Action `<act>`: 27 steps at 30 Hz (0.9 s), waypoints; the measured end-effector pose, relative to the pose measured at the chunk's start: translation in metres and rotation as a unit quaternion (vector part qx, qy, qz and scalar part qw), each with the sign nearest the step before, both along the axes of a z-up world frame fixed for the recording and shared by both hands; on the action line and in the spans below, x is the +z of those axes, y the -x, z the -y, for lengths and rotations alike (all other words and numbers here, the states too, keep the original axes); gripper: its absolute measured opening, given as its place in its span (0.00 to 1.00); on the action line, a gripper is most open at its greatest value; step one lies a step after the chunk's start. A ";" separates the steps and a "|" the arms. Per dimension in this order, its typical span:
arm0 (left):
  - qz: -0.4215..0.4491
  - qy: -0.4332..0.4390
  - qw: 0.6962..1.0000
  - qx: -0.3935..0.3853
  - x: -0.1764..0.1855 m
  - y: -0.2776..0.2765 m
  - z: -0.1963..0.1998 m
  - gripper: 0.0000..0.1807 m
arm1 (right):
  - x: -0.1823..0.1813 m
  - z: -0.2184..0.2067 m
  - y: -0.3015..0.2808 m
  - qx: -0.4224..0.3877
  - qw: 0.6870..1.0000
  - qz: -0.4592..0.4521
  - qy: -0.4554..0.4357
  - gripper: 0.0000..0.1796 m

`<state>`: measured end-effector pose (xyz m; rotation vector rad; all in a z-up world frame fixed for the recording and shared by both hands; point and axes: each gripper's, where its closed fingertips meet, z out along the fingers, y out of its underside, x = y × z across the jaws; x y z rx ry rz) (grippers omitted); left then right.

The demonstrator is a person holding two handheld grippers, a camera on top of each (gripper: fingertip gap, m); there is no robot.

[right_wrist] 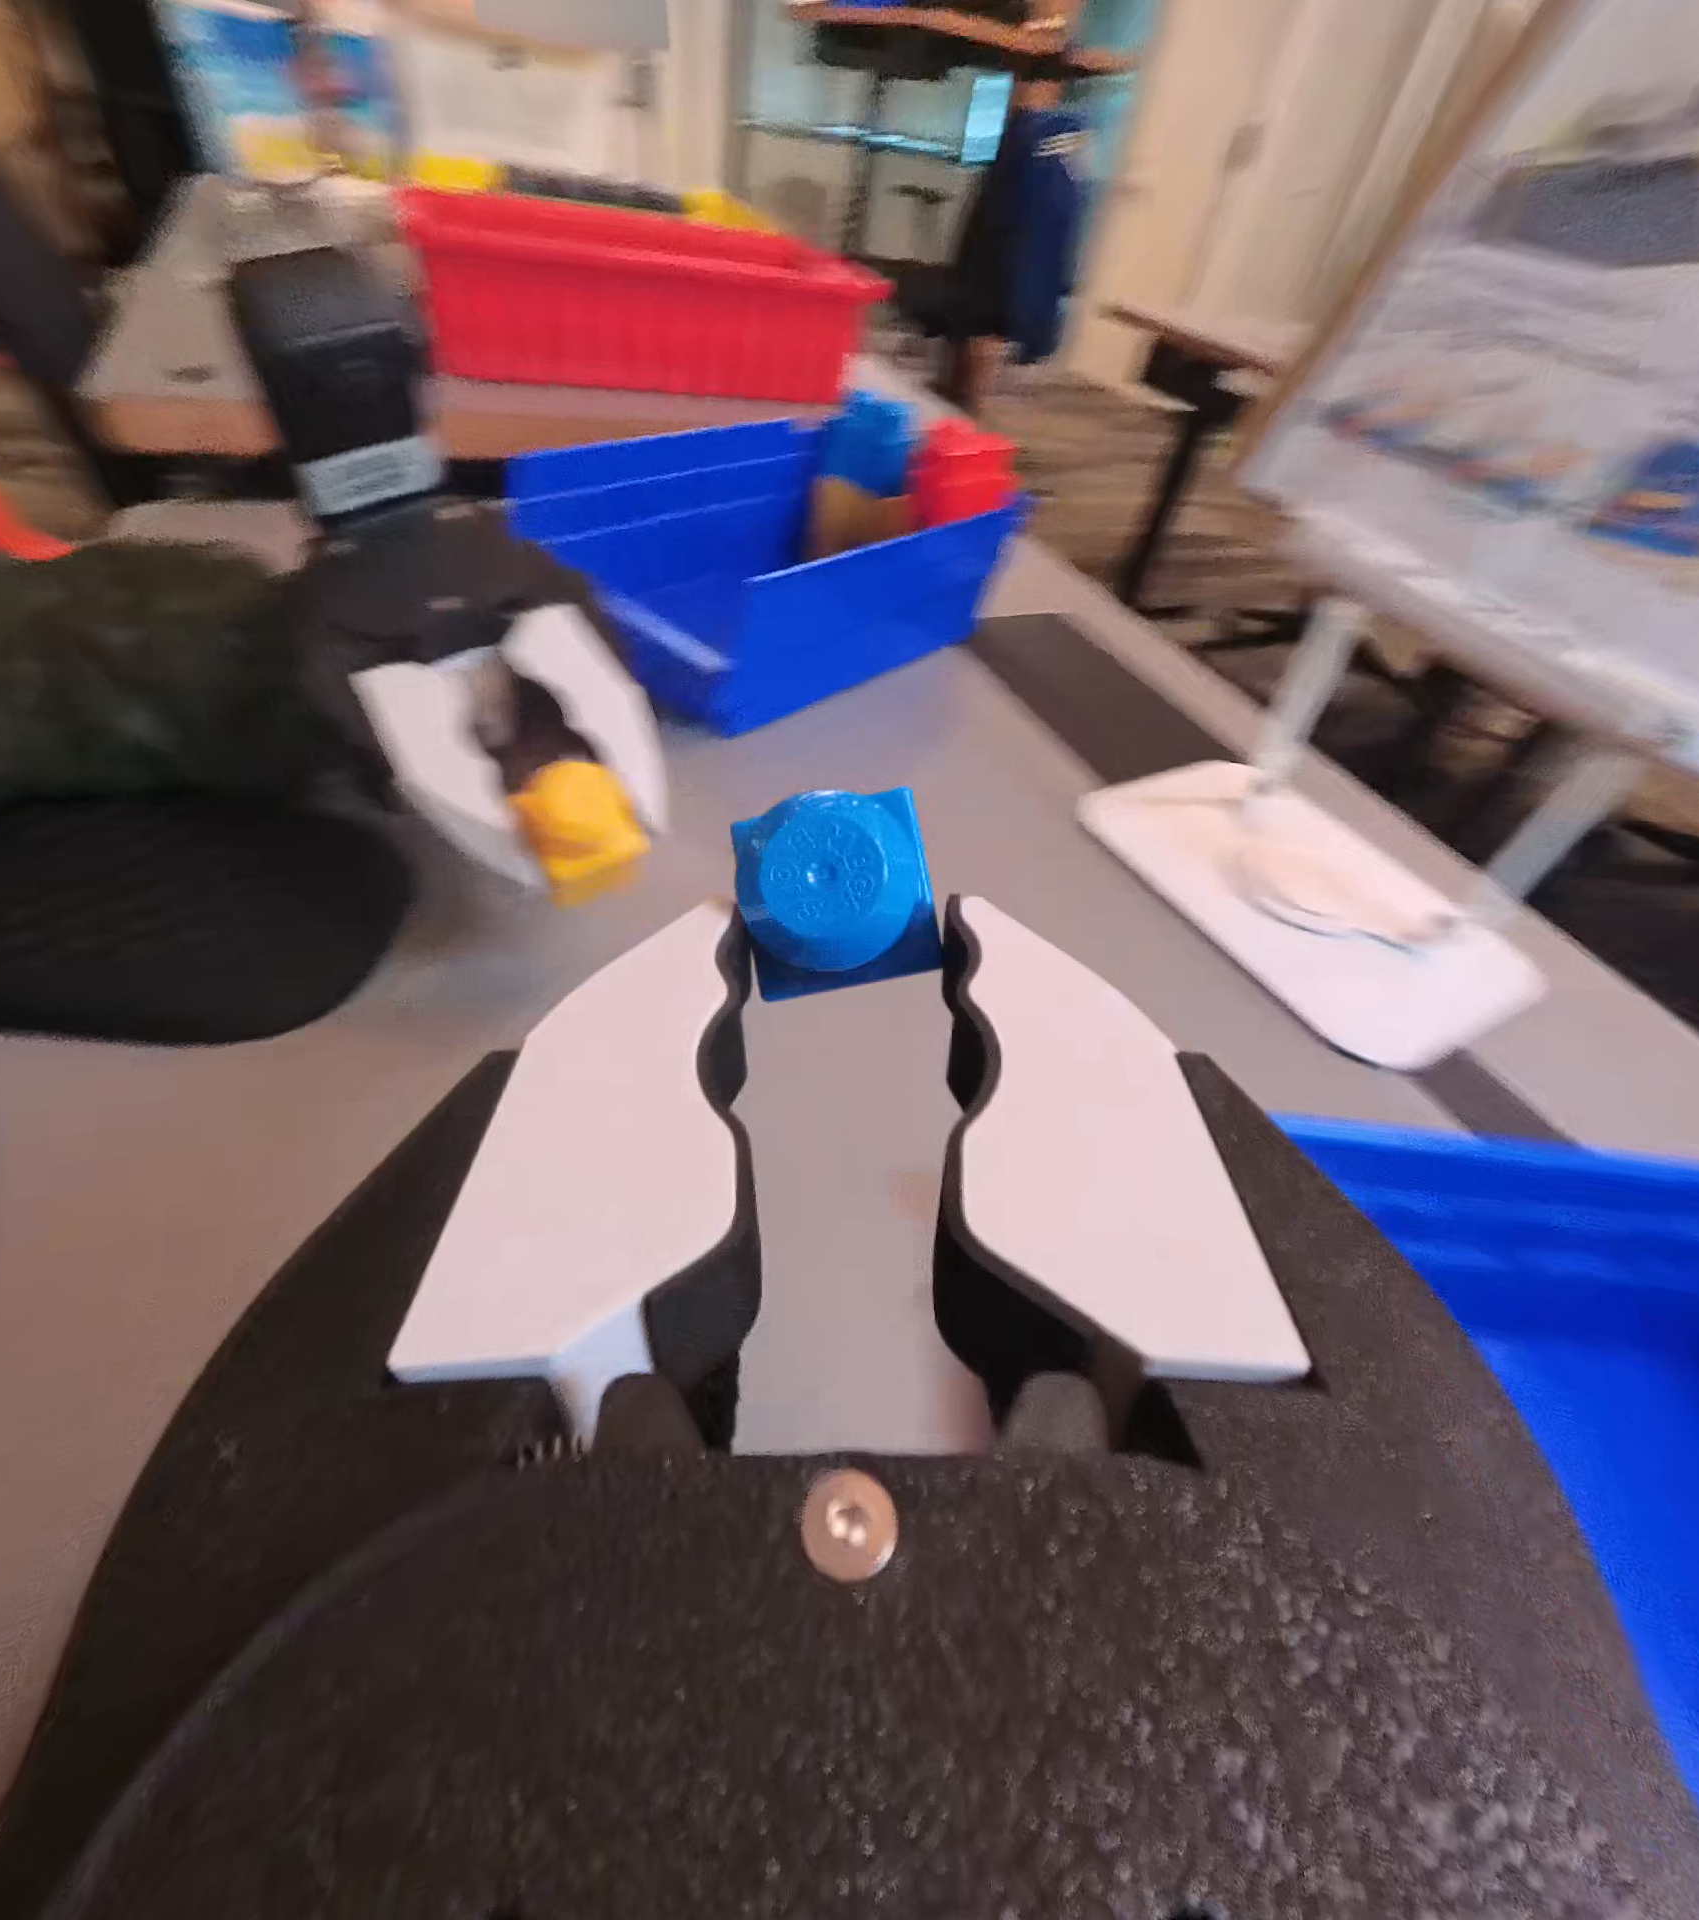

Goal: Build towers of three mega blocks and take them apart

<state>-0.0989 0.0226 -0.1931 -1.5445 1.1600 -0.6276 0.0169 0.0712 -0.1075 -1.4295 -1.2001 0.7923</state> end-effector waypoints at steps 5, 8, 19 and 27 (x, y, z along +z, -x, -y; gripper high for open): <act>-0.007 -0.012 1.000 0.017 -0.005 0.001 -0.006 0.20 | -0.022 -0.112 -0.116 -0.264 0.939 0.217 0.044 0.20; -0.024 -0.023 0.999 0.017 -0.010 -0.002 -0.005 0.20 | -0.070 -0.141 -0.158 -0.306 0.879 0.338 0.141 0.20; -0.032 -0.030 0.999 0.021 -0.012 -0.001 -0.005 0.20 | -0.142 -0.135 -0.161 -0.380 0.779 0.395 0.305 0.20; -0.037 -0.032 0.999 0.017 -0.014 -0.004 -0.003 0.20 | -0.146 -0.121 -0.160 -0.361 0.773 0.419 0.312 0.24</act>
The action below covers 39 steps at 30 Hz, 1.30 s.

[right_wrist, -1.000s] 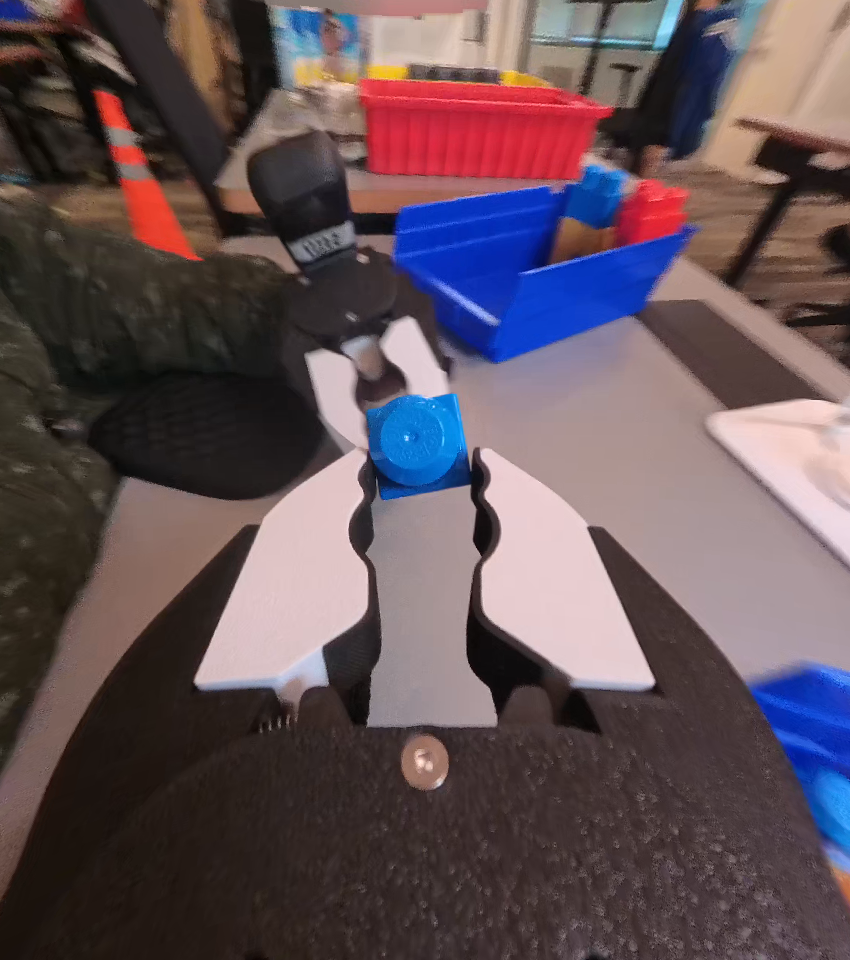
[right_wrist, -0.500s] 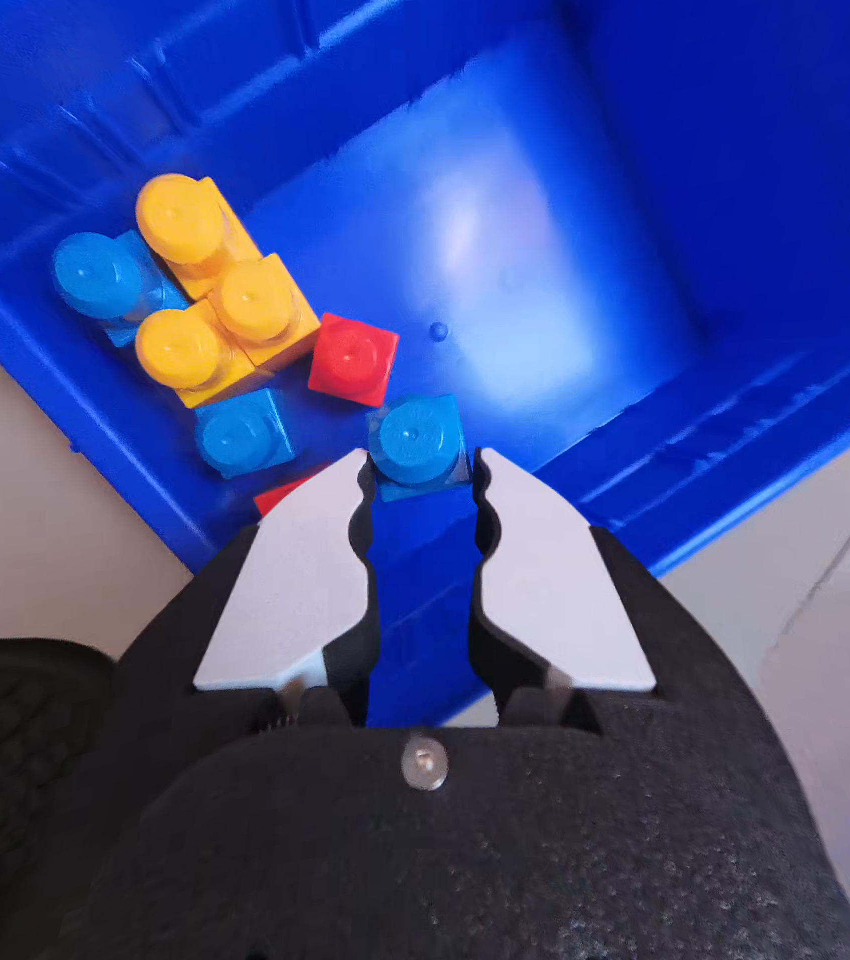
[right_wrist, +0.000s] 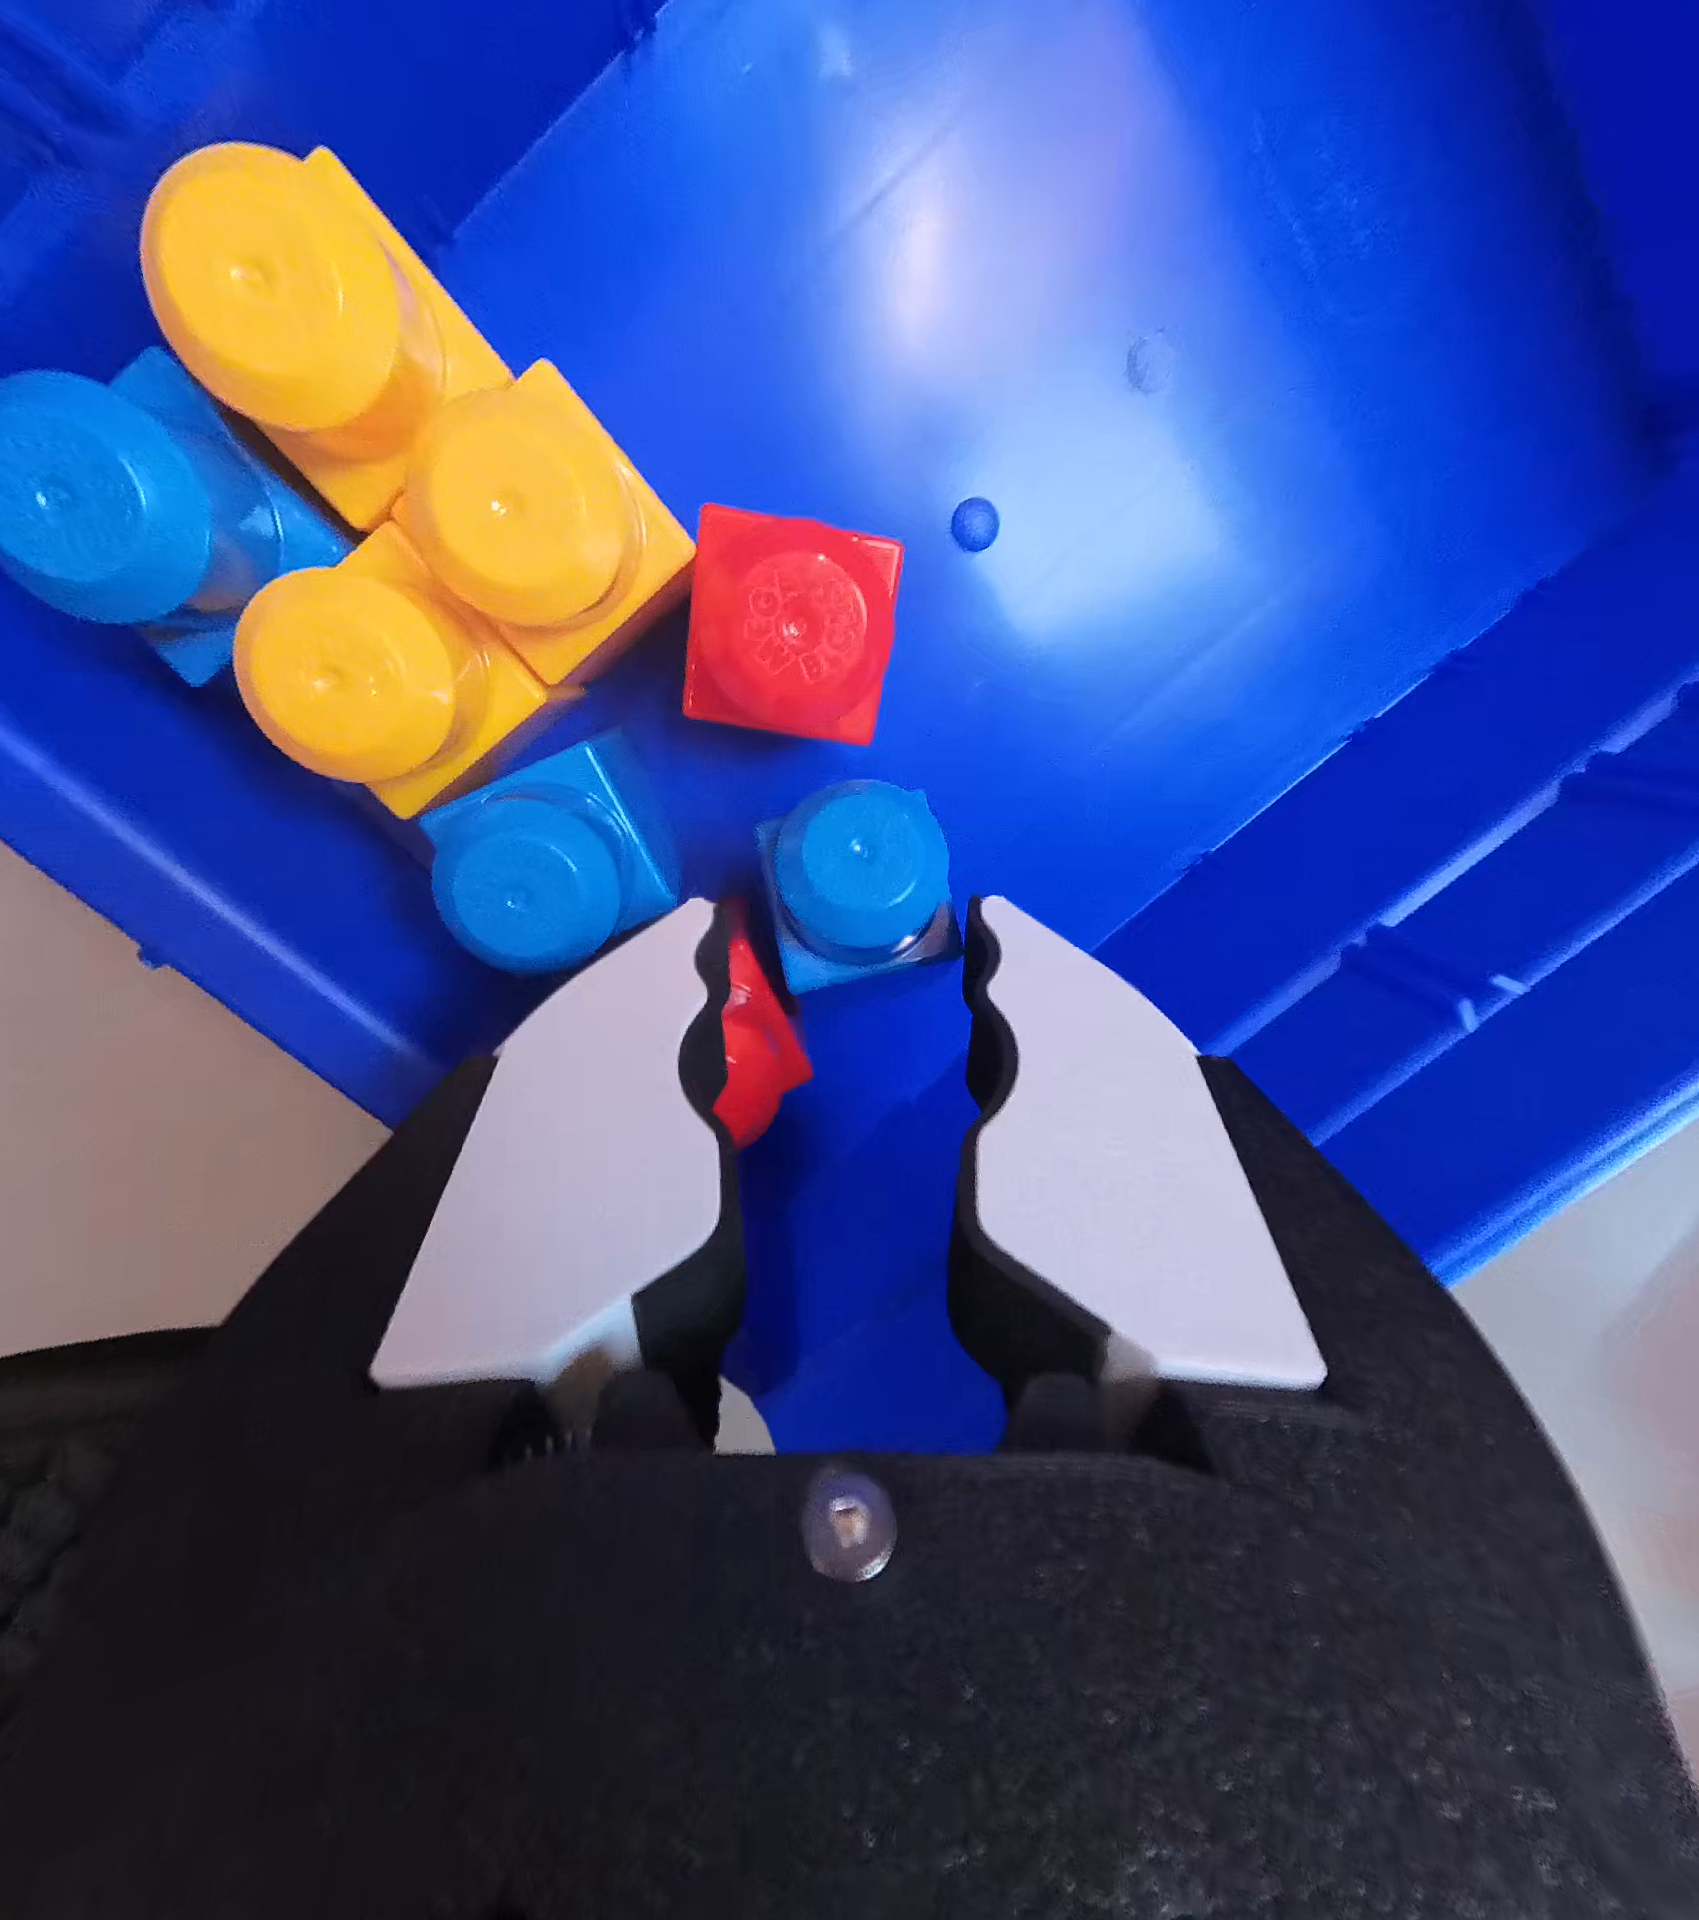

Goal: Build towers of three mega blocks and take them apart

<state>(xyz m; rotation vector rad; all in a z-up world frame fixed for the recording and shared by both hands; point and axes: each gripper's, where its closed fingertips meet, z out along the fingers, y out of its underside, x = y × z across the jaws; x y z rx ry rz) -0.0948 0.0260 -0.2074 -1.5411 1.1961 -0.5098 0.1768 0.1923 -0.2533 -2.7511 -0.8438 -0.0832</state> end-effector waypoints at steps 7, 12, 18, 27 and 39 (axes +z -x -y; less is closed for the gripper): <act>-0.009 0.004 1.000 -0.002 -0.006 -0.002 0.000 0.20 | 0.008 0.002 0.001 0.011 1.000 -0.008 -0.011 0.24; -0.007 0.002 1.000 -0.002 -0.006 -0.004 0.001 0.20 | 0.026 -0.002 0.003 0.021 0.998 -0.014 -0.052 0.24; 0.016 0.002 1.000 -0.013 0.001 -0.008 0.005 0.20 | 0.095 0.076 0.142 0.351 0.889 -0.225 -0.187 0.23; 0.014 -0.006 0.999 -0.043 0.002 -0.019 0.018 0.20 | 0.067 0.195 0.258 0.531 0.776 -0.313 -0.133 0.25; 0.092 -0.035 0.994 0.042 0.029 0.007 -0.009 0.07 | 0.168 0.088 0.190 0.395 0.832 -0.284 -0.265 0.16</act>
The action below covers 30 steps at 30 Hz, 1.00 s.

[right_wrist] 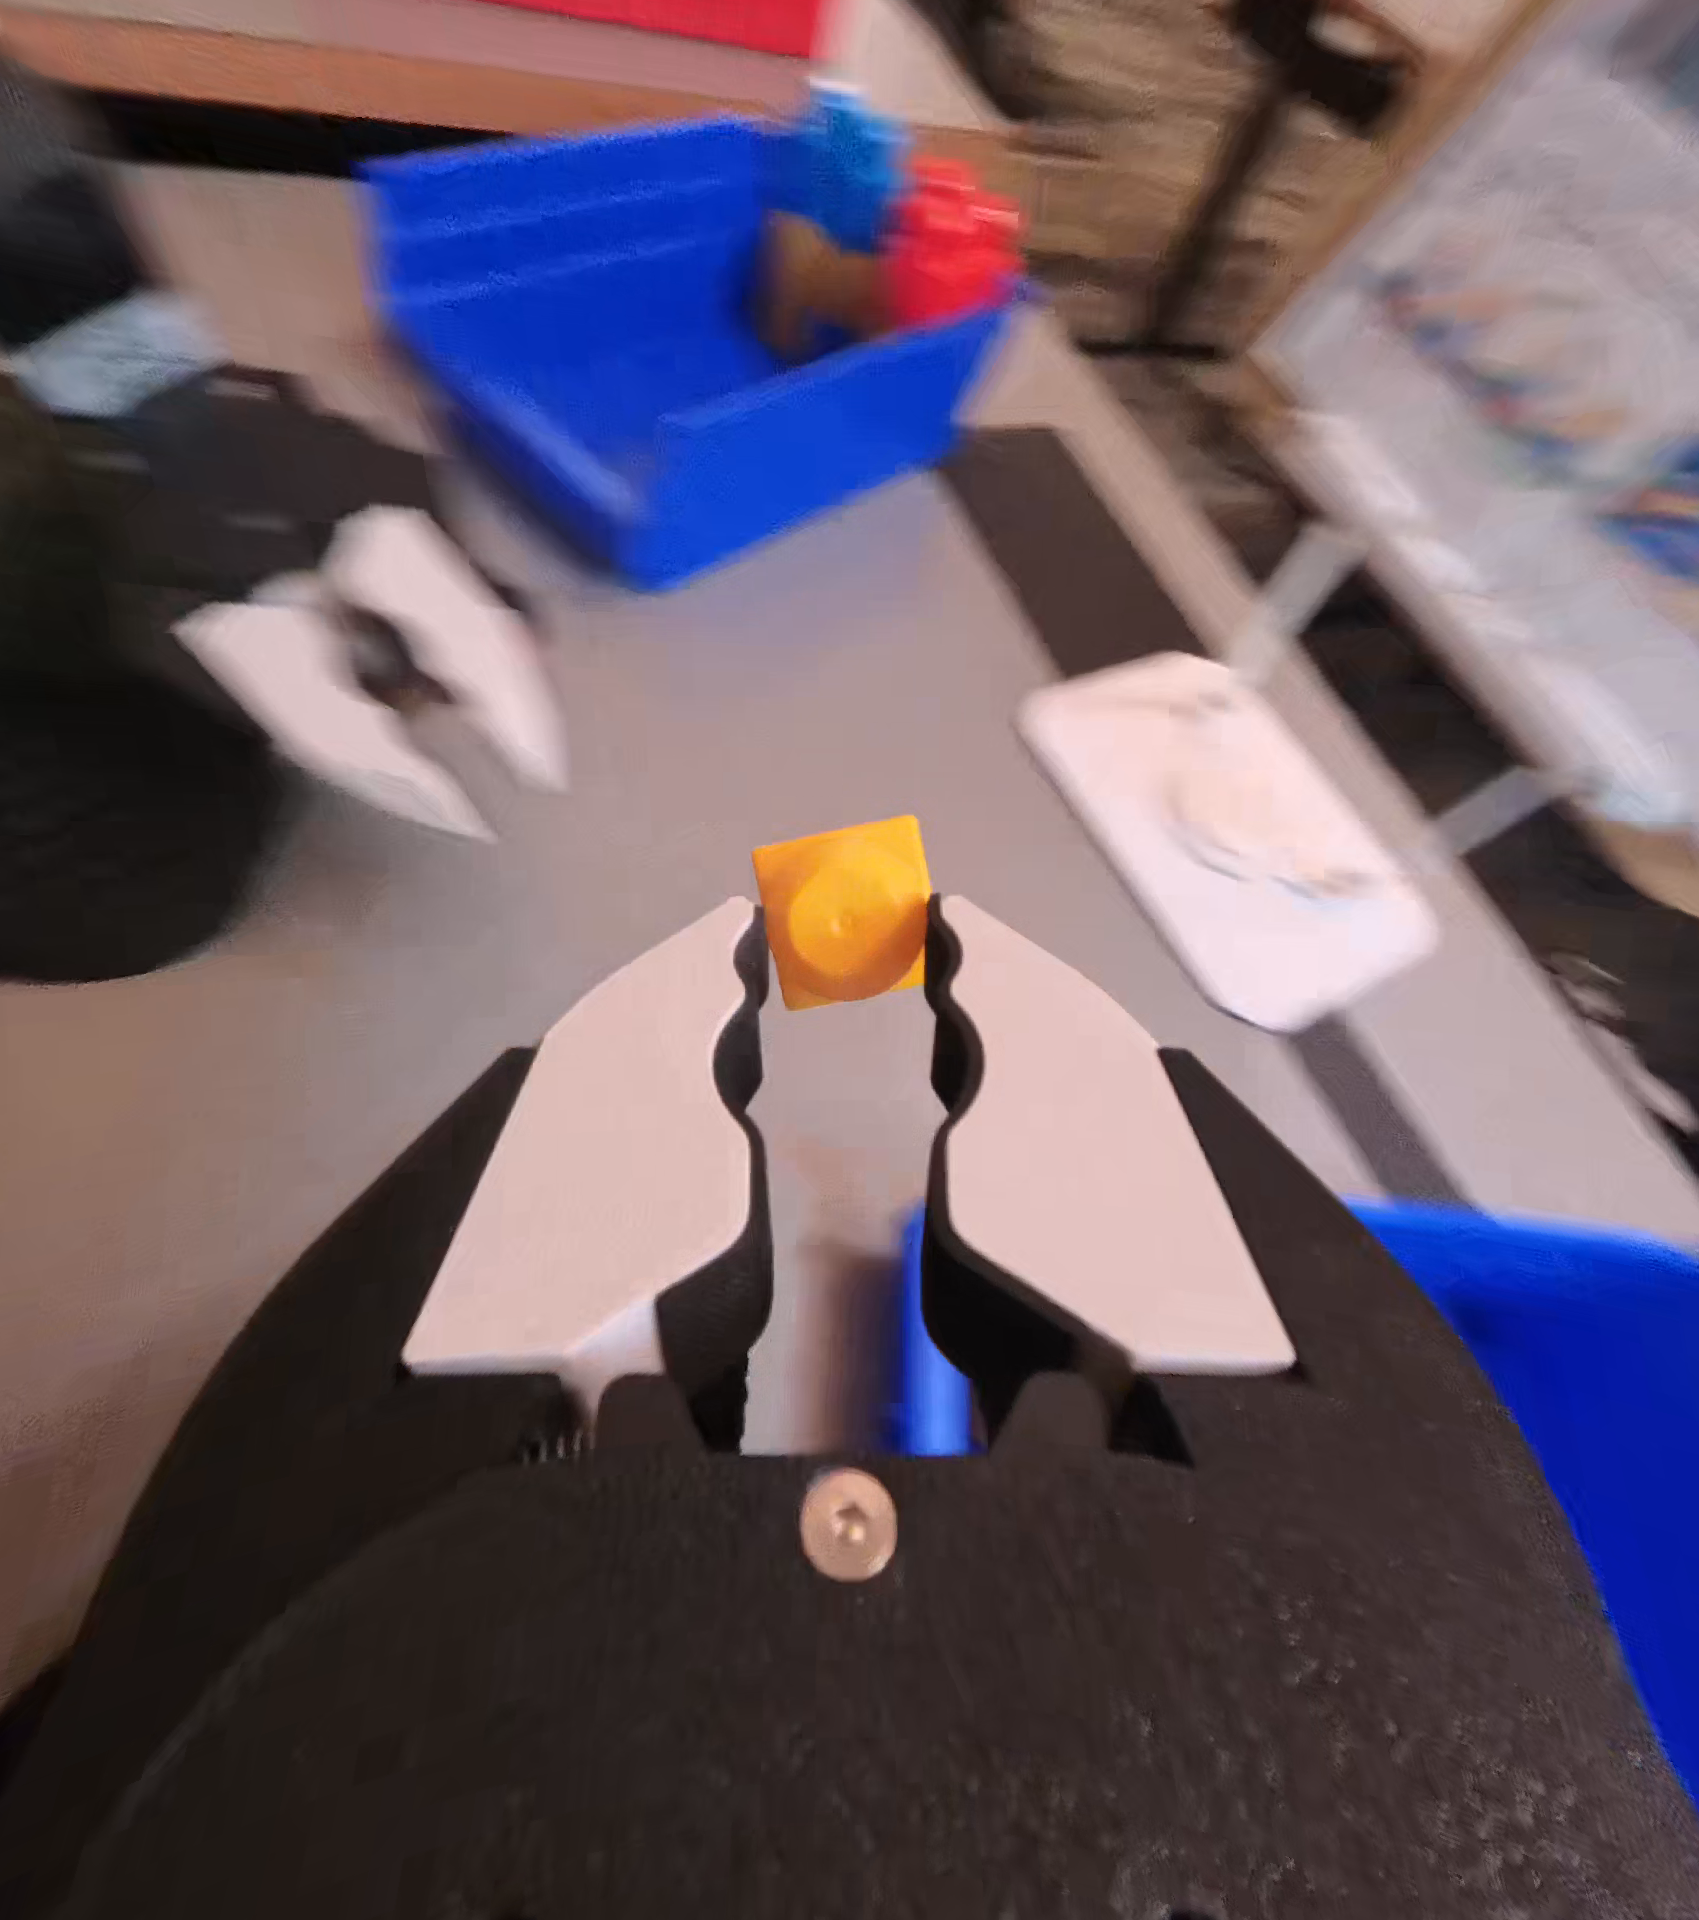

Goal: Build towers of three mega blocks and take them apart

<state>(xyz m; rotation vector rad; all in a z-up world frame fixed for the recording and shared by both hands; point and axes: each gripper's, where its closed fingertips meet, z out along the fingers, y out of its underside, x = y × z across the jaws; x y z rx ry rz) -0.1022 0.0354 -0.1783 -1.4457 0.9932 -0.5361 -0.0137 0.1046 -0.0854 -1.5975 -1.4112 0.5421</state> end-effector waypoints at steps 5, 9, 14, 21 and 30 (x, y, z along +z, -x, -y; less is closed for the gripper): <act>0.030 -0.022 0.998 0.054 0.015 0.017 -0.011 0.00 | -0.006 -0.128 -0.100 -0.240 0.968 0.068 0.018 0.16; 0.032 -0.025 0.996 0.076 0.016 0.024 -0.017 0.00 | -0.072 -0.167 -0.129 -0.284 0.945 0.108 0.125 0.16; 0.017 -0.022 0.997 0.075 0.008 0.023 -0.019 0.00 | -0.139 -0.164 -0.112 -0.244 0.934 0.149 0.213 0.16; 0.010 -0.024 0.998 0.062 0.006 0.019 -0.016 0.00 | -0.160 -0.151 -0.101 -0.210 0.924 0.185 0.261 0.21; 0.042 -0.041 0.994 0.089 0.027 0.035 -0.019 0.00 | -0.073 -0.133 -0.086 -0.207 0.970 -0.017 0.128 0.25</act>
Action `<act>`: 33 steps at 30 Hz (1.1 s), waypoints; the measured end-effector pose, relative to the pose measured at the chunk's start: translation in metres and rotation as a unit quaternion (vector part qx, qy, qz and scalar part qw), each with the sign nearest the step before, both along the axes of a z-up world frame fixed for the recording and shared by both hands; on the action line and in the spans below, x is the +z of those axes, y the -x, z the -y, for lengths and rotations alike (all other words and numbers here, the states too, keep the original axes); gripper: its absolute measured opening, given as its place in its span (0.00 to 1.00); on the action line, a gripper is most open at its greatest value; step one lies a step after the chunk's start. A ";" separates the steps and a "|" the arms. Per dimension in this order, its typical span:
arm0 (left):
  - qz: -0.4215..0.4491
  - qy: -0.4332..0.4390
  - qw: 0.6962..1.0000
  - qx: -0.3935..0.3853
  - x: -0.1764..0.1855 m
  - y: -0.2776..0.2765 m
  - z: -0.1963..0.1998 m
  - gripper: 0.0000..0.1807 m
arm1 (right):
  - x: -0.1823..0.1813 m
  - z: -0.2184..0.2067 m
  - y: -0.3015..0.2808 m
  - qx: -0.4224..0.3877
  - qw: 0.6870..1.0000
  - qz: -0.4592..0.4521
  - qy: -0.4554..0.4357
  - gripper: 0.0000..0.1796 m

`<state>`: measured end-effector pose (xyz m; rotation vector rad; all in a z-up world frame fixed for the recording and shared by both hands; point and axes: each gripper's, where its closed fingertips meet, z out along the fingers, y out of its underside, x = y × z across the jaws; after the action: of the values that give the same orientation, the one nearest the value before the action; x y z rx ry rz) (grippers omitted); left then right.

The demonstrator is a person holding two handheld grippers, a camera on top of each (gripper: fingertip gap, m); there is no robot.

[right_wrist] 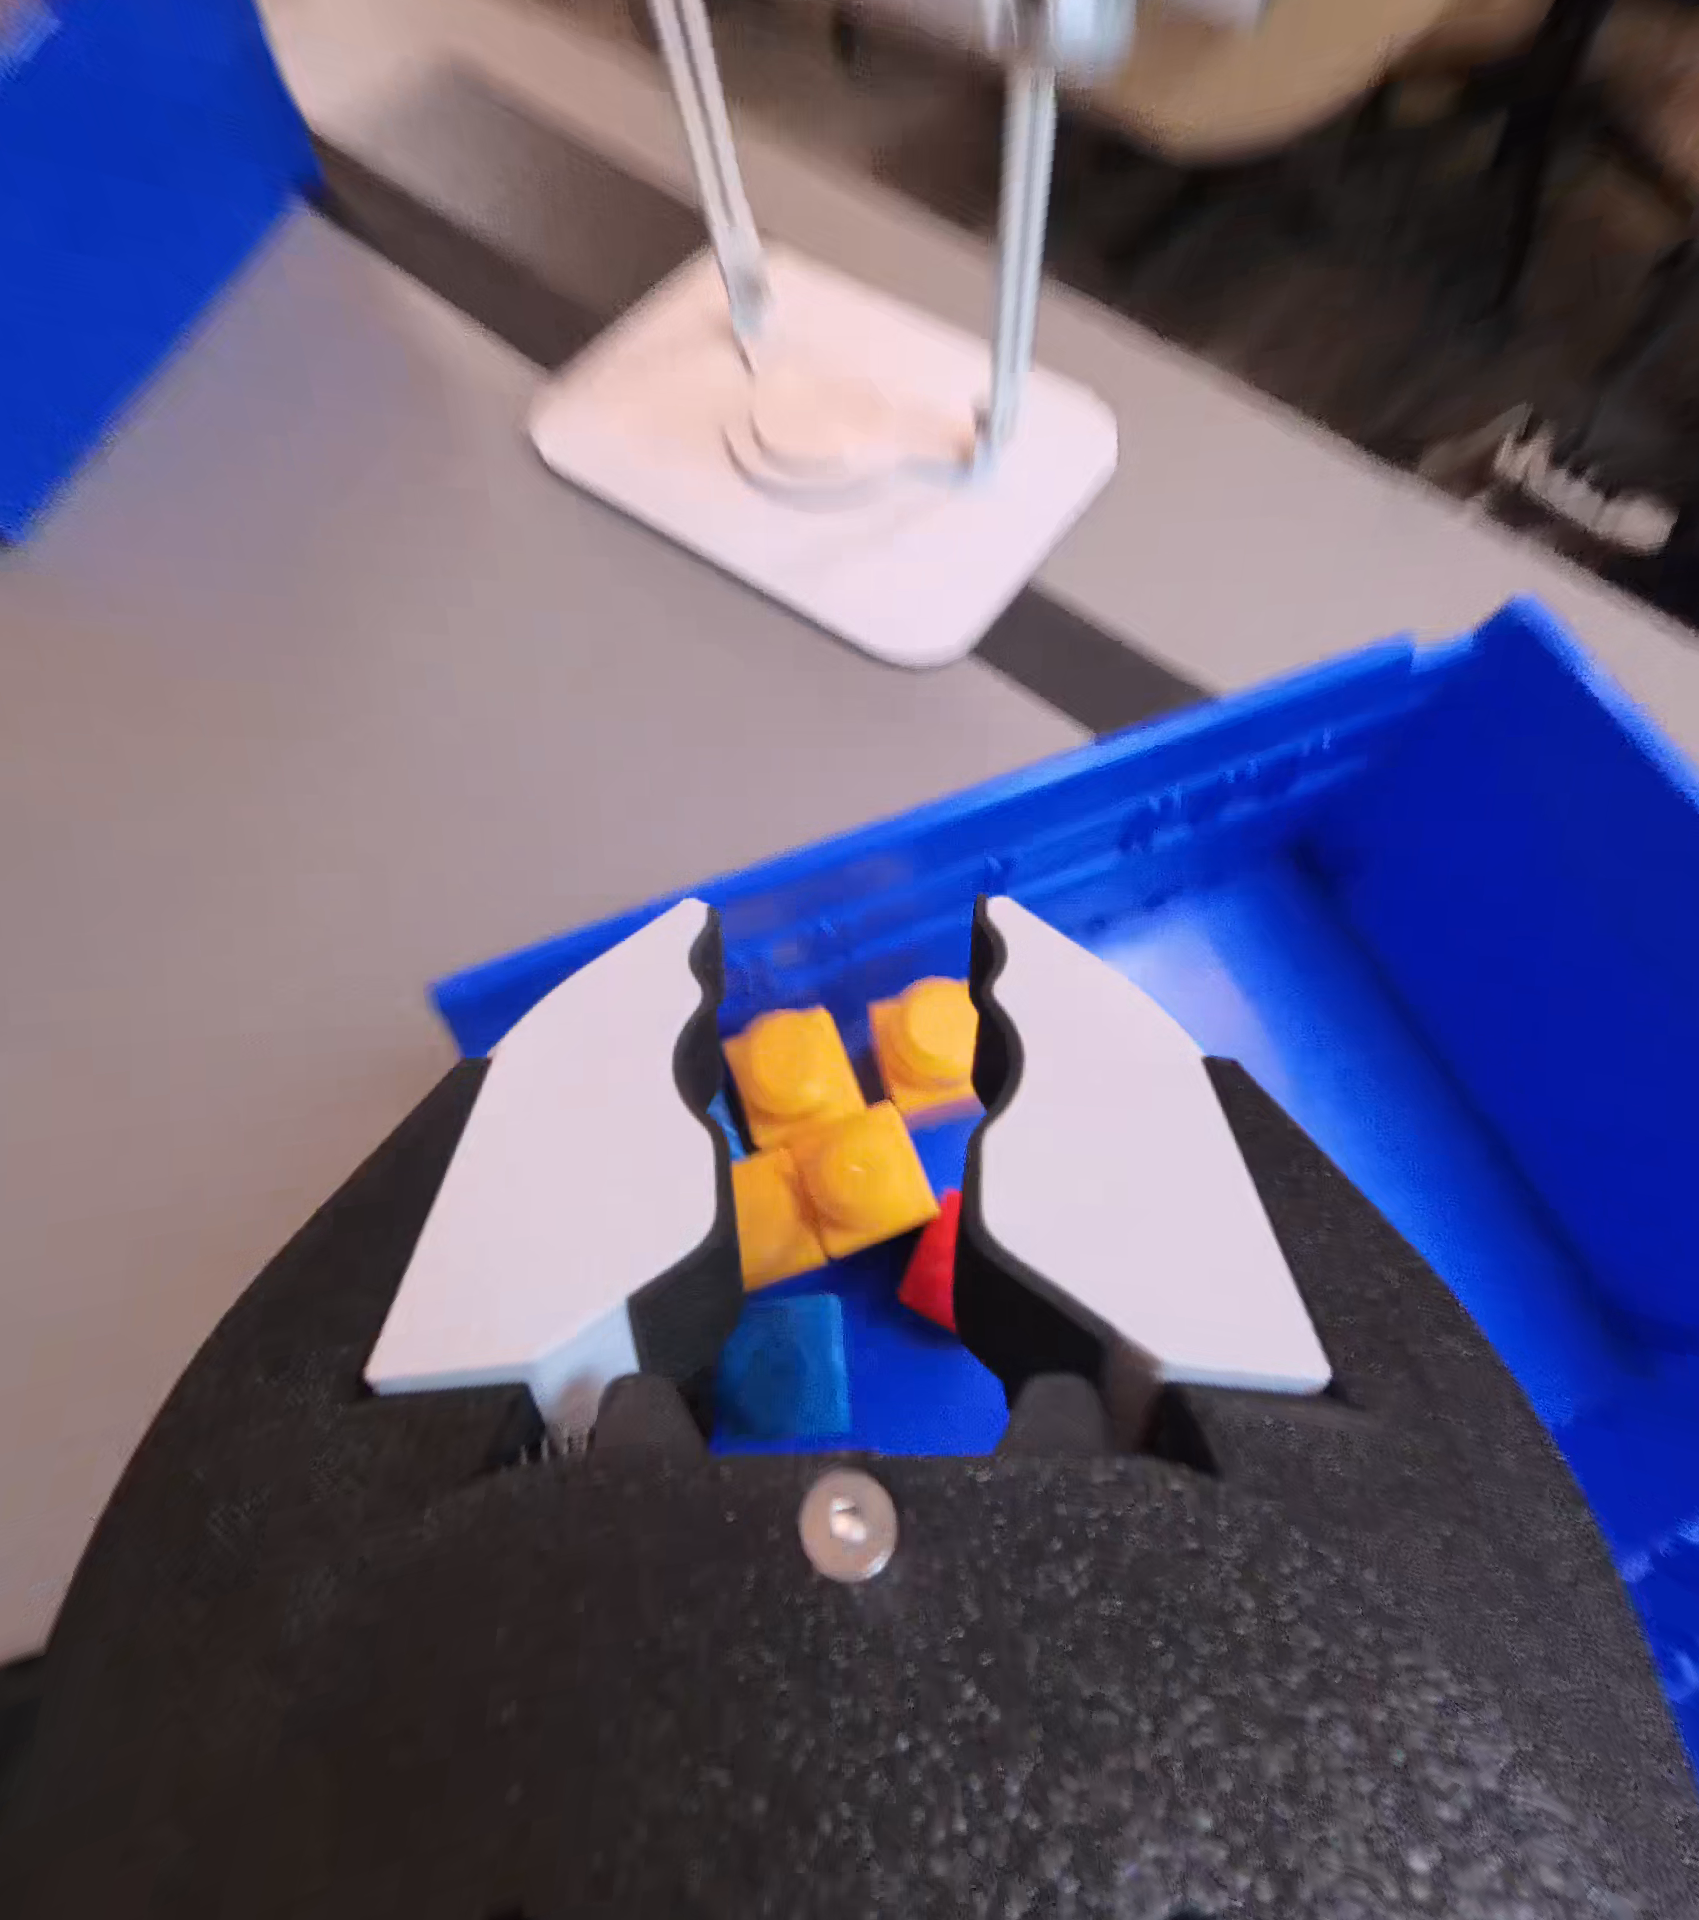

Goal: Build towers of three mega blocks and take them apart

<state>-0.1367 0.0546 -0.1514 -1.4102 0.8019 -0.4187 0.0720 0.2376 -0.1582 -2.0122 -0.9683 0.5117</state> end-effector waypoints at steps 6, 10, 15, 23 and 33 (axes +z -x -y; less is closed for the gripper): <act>0.069 -0.022 0.981 0.181 0.061 0.094 -0.032 0.00 | 0.042 0.096 0.036 0.055 0.985 -0.139 -0.085 0.24; 0.118 0.002 0.933 0.340 0.078 0.199 -0.070 0.01 | 0.031 0.142 0.060 0.094 0.979 -0.161 -0.084 0.23; 0.093 0.092 0.894 0.428 0.042 0.279 -0.128 0.20 | 0.013 0.153 0.078 0.104 0.973 -0.181 -0.101 0.21; 0.014 0.242 0.852 0.463 -0.049 0.314 -0.195 0.34 | -0.008 0.156 0.082 0.107 0.973 -0.190 -0.077 0.19; -0.009 0.229 0.845 0.484 -0.049 0.325 -0.203 0.21 | -0.019 0.163 0.085 0.120 0.975 -0.167 -0.090 0.18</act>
<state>-0.4621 0.2578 -0.2004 -2.0597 -0.0932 0.2194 -0.0135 0.0747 -0.1768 -1.5925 -1.0108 0.8329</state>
